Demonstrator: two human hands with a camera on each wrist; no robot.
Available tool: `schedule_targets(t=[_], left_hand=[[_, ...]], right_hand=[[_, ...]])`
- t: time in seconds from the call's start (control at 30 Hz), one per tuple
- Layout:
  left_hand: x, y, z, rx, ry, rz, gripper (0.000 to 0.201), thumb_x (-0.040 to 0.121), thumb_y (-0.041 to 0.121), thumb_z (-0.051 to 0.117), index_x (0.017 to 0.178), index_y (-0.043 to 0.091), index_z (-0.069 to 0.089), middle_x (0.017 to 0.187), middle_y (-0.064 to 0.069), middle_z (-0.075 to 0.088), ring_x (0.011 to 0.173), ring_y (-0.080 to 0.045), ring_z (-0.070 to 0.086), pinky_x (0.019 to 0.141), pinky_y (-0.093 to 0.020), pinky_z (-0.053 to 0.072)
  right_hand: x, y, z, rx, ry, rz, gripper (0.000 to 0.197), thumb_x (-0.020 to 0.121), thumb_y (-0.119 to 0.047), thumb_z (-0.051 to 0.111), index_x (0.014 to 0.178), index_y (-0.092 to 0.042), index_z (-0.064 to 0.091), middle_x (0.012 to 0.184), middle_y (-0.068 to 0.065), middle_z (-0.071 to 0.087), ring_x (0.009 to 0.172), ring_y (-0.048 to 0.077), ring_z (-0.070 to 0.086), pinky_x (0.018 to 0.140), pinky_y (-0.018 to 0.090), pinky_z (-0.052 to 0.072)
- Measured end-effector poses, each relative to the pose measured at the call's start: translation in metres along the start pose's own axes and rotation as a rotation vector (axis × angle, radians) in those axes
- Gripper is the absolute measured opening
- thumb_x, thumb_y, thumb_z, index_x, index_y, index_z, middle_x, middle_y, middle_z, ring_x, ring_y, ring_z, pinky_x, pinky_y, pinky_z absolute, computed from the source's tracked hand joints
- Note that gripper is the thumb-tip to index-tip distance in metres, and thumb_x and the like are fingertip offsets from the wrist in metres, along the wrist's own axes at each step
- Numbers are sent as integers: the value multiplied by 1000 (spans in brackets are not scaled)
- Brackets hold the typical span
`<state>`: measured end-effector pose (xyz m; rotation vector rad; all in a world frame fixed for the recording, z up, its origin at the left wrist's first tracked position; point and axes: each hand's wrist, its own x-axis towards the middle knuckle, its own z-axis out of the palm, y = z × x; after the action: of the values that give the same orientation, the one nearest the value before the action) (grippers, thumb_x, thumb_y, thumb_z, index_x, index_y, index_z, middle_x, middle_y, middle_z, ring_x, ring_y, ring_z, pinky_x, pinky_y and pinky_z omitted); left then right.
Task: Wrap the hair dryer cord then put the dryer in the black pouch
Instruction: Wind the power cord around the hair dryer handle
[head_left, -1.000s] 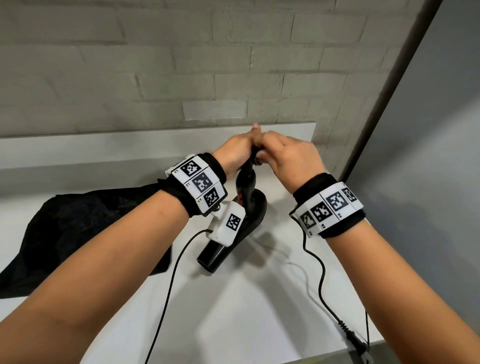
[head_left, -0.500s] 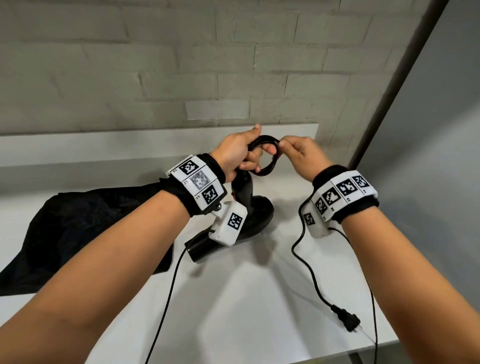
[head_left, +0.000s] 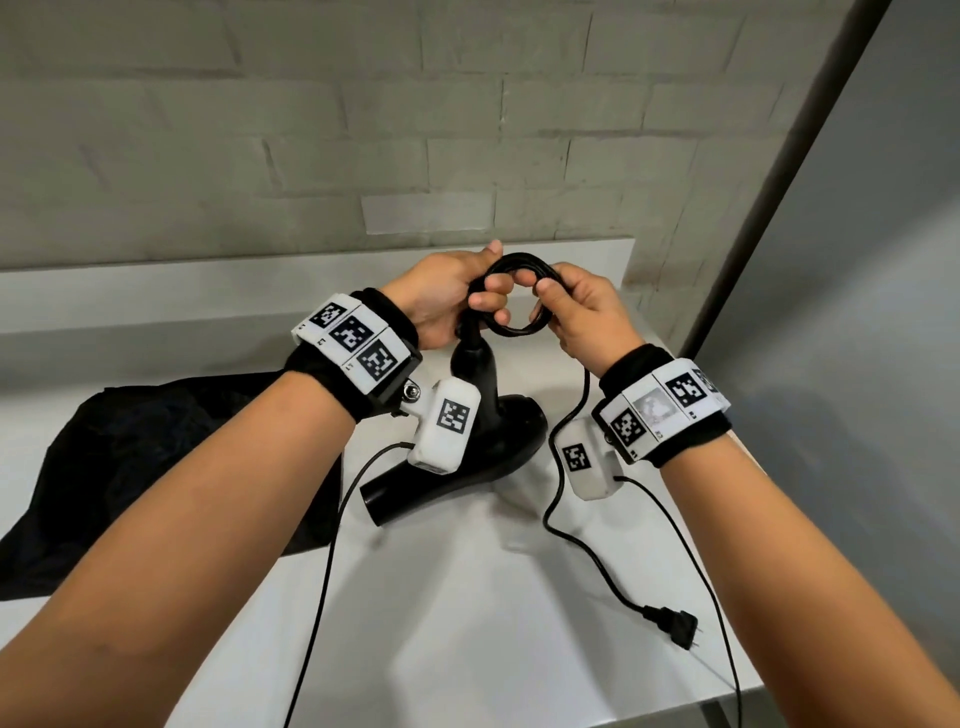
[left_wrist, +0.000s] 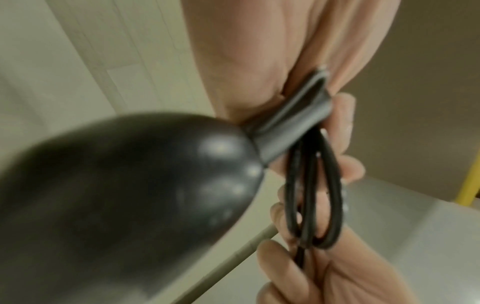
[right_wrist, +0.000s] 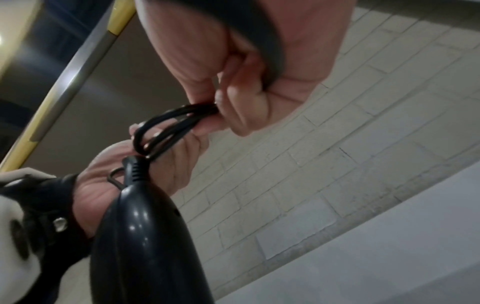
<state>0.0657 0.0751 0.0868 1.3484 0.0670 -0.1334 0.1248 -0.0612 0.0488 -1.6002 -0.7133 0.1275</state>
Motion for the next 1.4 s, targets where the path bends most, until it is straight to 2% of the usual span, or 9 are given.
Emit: schedule_targets(t=[0.17,0.37,0.5,0.67,0.87,0.97,1.03,1.13,1.4], left_hand=[[0,-2,5,112,68,106,38,99,30,33,76,7,53,38,13,27,31,-3,23,40,-15,37],[0,-6,8,157,182,185,42,99,33,34,70,8,53,38,14,27,30,-2,22,38,-16,34],[-2,-3,10,212,253,177,55,97,47,28,64,11,52,35,11,27,31,-5,23,36,-16,31],[-3,0,1,30,265,148,44,99,34,33,63,12,43,31,13,23,27,-4,17,33,-14,25],[-4,-2,-1,-9,256,145,42,100,32,32,65,12,43,33,13,23,28,-3,18,33,-15,26],[-4,-1,-1,31,292,164,42,100,30,31,63,12,43,32,13,24,27,-4,18,34,-14,26],[-3,-2,1,63,328,188,42,100,28,30,63,12,43,31,12,24,27,-4,18,35,-15,27],[-3,-5,2,80,376,228,43,100,28,31,62,12,44,32,12,25,29,-5,19,36,-15,29],[0,-9,4,14,490,333,40,100,23,31,63,11,42,28,12,27,26,-4,21,35,-17,29]], right_hand=[[7,2,4,-52,58,-42,31,92,-5,42,70,-23,53,54,-4,45,42,-4,43,51,13,33],[6,-8,11,-113,56,-48,32,94,-7,37,71,-23,53,63,-7,50,50,0,45,56,17,37],[5,-12,5,-288,91,-102,34,96,-19,34,75,-6,58,60,0,47,58,13,43,61,27,35],[10,0,-21,-327,204,-94,36,91,-20,38,60,-27,55,58,-4,52,55,3,47,67,32,44],[-18,15,-13,-458,109,-174,28,87,-29,35,72,-19,57,53,-3,44,58,22,45,53,21,32],[-22,24,-14,-497,72,-134,25,90,-21,40,85,-10,61,57,-4,47,56,9,50,51,16,31],[-26,26,-15,-509,3,-68,20,92,-10,43,105,-5,57,65,-4,47,58,1,48,54,10,34],[-33,30,-18,-537,9,30,32,90,-9,49,122,-7,48,93,2,49,77,18,48,68,15,34],[-77,38,-30,-683,-40,214,24,86,-19,55,109,-14,57,94,2,54,73,15,46,74,23,35]])
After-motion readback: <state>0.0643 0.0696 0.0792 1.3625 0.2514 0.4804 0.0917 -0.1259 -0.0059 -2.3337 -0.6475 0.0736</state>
